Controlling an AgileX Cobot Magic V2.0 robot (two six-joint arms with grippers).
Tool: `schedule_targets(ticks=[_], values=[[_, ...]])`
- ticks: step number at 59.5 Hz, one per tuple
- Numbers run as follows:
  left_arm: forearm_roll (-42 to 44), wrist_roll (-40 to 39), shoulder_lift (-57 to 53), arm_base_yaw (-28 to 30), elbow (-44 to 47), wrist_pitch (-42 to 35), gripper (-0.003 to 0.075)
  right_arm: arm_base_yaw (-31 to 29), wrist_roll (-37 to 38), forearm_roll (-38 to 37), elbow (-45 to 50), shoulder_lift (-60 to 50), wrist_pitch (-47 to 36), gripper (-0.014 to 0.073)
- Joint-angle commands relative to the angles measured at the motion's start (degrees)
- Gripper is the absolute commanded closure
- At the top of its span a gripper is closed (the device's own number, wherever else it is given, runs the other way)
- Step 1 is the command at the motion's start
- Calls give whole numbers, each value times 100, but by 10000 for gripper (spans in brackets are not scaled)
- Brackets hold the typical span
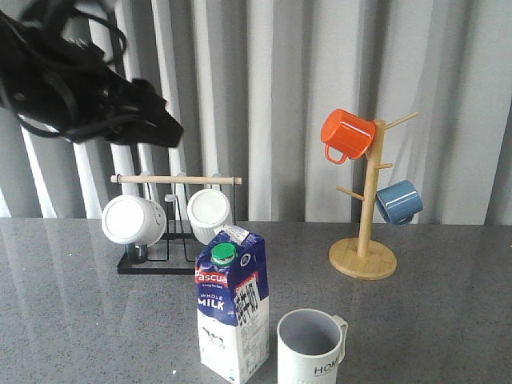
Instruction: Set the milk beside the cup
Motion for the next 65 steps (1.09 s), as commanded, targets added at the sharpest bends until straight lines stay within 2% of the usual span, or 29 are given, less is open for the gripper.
schedule_targets(ticks=[1,6,14,18,20,34,41,47,52,65], values=[[83,-97,-730,-8,-152,-151,358,-10,1,-67,-146,29,-375,604],[223,-163,-1109,-8,-152,-151,437,-10,1,-74,-146,29,-375,604],[549,-163,-1620,-8,-147,-151,614,-10,1,-74,-146,29,-375,604],[622,-158,-1920,-8,24,-151,707,-10,1,-74,-146,29,-375,604],[654,-155,-2083,-8,191,-151,730,-10,1,-74,-146,29,-375,604],[667,-217,-3383,-8,2311,-213,728,-10,1,-74,-146,29,-375,604],[667,-643,-4163,-8,3617,-675,728,-10,1,-74,-146,29,-375,604],[665,-708,-4877,-8,4668,-1082,728,-10,1,-74,-146,29,-375,604],[607,-1088,-5504,-8,5515,-1161,728,-10,1,-74,-146,29,-375,604],[796,-1243,-6587,-8,6713,-1084,728,-10,1,-74,-146,29,-375,604]])
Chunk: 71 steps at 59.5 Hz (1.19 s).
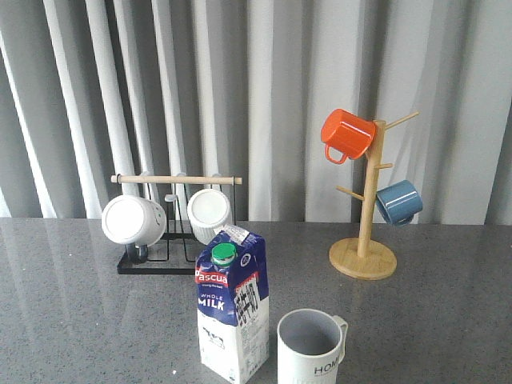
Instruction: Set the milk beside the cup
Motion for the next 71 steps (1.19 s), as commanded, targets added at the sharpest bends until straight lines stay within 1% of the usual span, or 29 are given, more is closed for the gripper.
schedule_targets(ticks=[1,10,19,23,27,31,34,38,43,49,52,55,58,61,71], values=[[156,-80,-362,-8,269,-389,728,-10,1,-61,-146,29,-375,604],[594,-99,-708,-8,475,-474,728,-10,1,-61,-146,29,-375,604],[708,-198,-748,-8,500,-773,728,-10,1,-61,-146,29,-375,604],[750,-207,-754,-8,696,-1161,728,-10,1,-61,-146,29,-375,604],[933,-201,-754,21,1111,-1771,727,-10,1,-61,-146,29,-375,604],[1065,-201,-767,154,1668,-2606,727,-10,1,-66,-146,29,-375,604],[1160,-201,-855,253,2197,-3346,727,-10,1,-60,-146,29,-375,604],[1173,-201,-1084,357,3051,-4591,727,-10,1,-67,-146,29,-380,604],[1201,-198,-1481,563,4102,-5858,727,-10,1,-67,-146,29,-380,604],[1172,-237,-2155,843,5286,-6988,727,-10,1,-67,-146,29,-380,604],[1099,-246,-2497,987,5716,-7354,727,-10,1,-67,-146,29,-380,604],[973,-246,-2828,1145,6057,-7514,727,-10,1,-67,-146,29,-380,604],[800,-246,-3142,1321,6269,-7498,727,-10,1,-67,-146,29,-380,604],[732,-215,-3309,1520,6201,-6870,727,-10,1,-67,-146,29,-380,604],[771,-172,-3230,2118,6217,-6399,727,-10,1,-62,-146,30,-370,604]])
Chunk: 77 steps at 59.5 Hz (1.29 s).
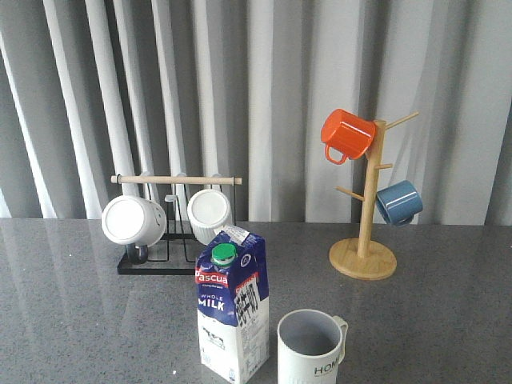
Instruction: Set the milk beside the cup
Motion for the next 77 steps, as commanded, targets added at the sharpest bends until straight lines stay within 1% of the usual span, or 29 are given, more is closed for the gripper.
schedule_targets(ticks=[1,5,10,21,43,51,65,77], values=[[-62,4,-61,294,-97,-96,727,-10,1,-56,-160,30,-372,604],[34,-1,-83,521,-97,25,727,-10,1,-56,-160,30,-372,604],[34,-1,-83,658,-97,10,727,-10,1,-56,-160,30,-372,604],[29,-21,-77,651,-108,-204,727,-10,1,-56,-160,30,-378,604],[23,-19,-77,651,-108,-199,726,-10,1,-56,-160,30,-378,604],[283,-3,-77,651,-108,-206,726,-10,1,-56,-160,30,-378,604],[374,-3,-77,651,-108,-724,726,-10,1,-56,-160,30,-378,604],[374,-3,-77,651,-108,-715,726,-10,1,-56,-160,30,-378,604]])
